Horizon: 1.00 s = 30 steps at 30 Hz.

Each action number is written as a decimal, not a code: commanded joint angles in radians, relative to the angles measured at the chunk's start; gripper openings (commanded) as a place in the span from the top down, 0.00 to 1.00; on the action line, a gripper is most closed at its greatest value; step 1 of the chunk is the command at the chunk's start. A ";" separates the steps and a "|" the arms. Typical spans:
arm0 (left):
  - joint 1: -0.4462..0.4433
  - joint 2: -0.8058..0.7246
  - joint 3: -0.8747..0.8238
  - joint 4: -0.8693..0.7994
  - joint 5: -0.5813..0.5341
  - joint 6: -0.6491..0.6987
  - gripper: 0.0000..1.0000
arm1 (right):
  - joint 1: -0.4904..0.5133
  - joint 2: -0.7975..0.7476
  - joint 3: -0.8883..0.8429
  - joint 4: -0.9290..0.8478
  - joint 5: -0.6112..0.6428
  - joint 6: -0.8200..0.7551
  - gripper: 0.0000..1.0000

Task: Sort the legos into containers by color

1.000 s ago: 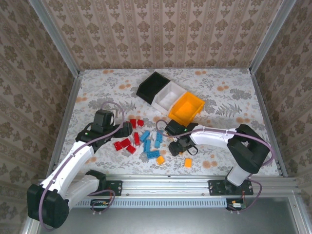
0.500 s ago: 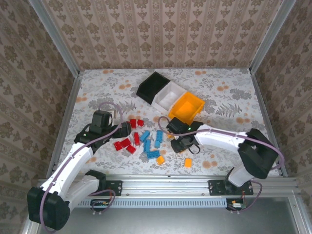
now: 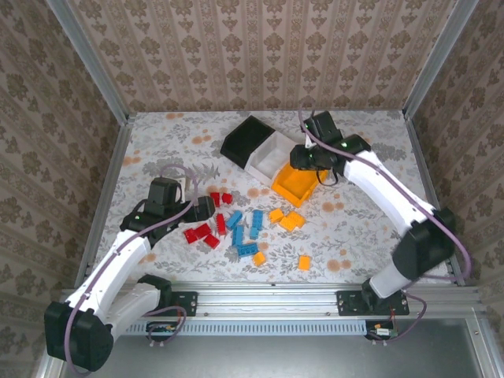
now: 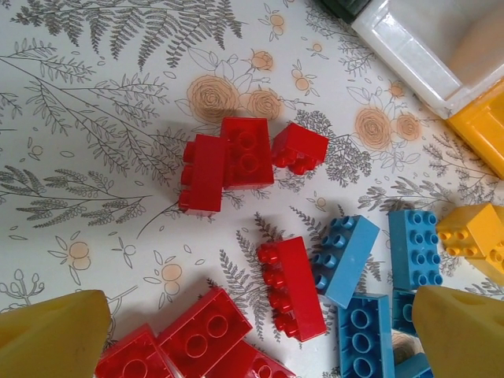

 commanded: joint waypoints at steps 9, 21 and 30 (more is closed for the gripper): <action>0.010 -0.010 -0.002 -0.017 0.032 -0.019 0.00 | -0.062 0.372 0.177 -0.060 0.019 -0.030 0.66; 0.010 0.023 0.014 -0.005 0.045 -0.018 0.00 | -0.063 0.292 0.193 -0.106 0.036 -0.038 0.41; 0.005 0.044 0.009 0.038 0.115 -0.024 0.00 | 0.041 -0.127 -0.248 -0.146 0.029 0.009 0.32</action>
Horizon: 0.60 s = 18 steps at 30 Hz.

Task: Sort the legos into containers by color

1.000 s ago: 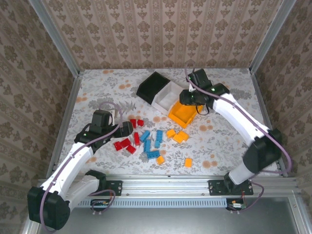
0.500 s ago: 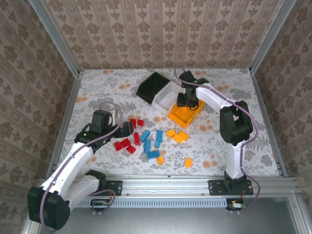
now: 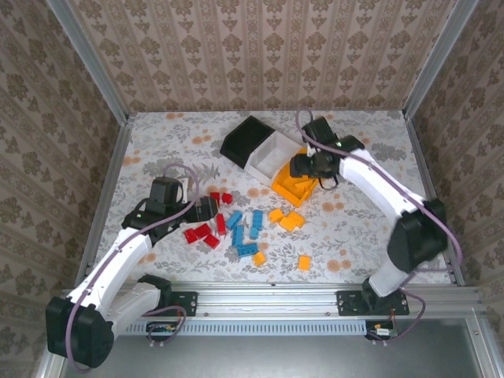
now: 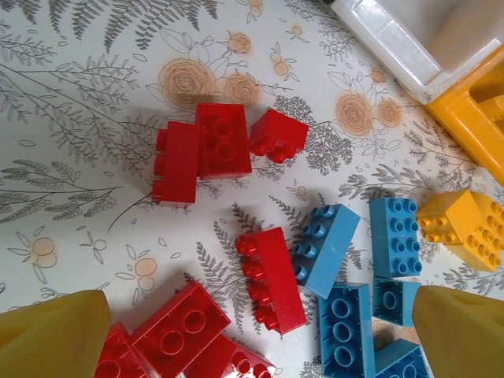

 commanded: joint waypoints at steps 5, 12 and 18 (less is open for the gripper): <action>-0.009 0.038 0.007 0.050 0.084 -0.004 0.00 | 0.179 -0.242 -0.391 -0.109 0.005 0.126 0.25; -0.039 0.060 0.009 0.042 0.082 -0.008 0.00 | 0.383 -0.274 -0.571 -0.047 0.016 0.309 0.19; -0.069 0.039 -0.015 0.029 0.062 -0.033 0.00 | 0.479 -0.250 -0.668 0.082 0.046 0.495 0.21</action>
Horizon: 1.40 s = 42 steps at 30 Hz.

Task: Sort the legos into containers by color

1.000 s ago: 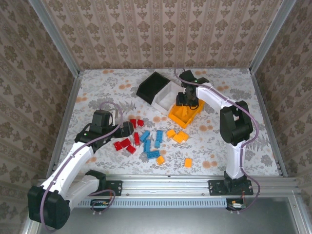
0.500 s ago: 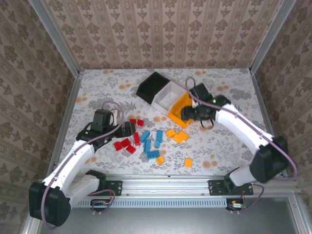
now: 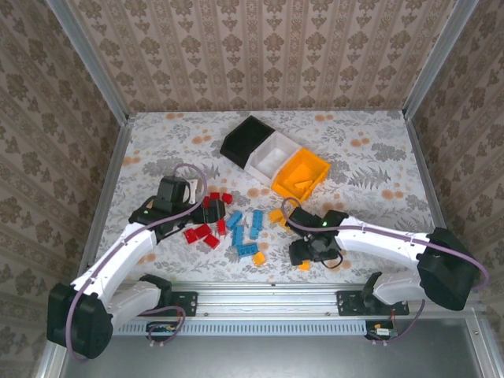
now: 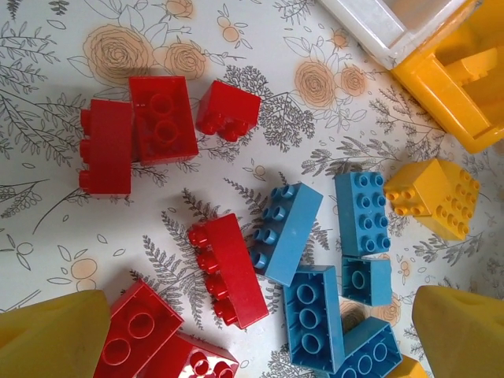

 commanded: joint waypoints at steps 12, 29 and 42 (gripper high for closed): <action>-0.028 -0.030 -0.030 -0.014 -0.020 -0.037 0.00 | 0.063 0.051 -0.051 0.096 0.089 0.228 0.40; -0.028 -0.035 -0.051 -0.002 -0.019 -0.042 0.00 | 0.104 0.114 -0.064 0.109 0.096 0.254 0.55; -0.028 -0.021 -0.053 0.015 -0.017 -0.044 0.00 | 0.086 -0.007 0.003 0.001 0.179 0.211 0.64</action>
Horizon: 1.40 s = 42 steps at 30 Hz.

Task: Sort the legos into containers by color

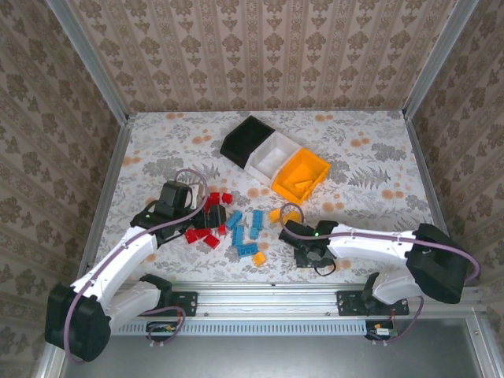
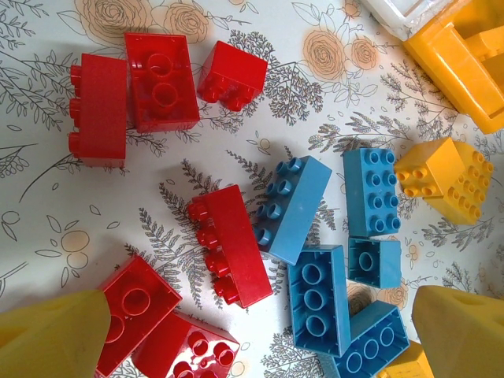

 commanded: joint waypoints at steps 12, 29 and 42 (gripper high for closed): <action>-0.004 0.006 -0.010 0.022 0.003 -0.014 0.00 | -0.281 -0.244 0.254 -0.255 0.051 -0.267 0.66; -0.008 -0.011 -0.006 -0.004 0.011 -0.023 0.00 | -0.551 0.200 0.833 -0.223 -0.122 -0.559 0.66; -0.010 -0.082 -0.033 -0.049 -0.007 -0.032 0.00 | -0.597 0.678 1.108 -0.225 -0.162 -0.605 0.66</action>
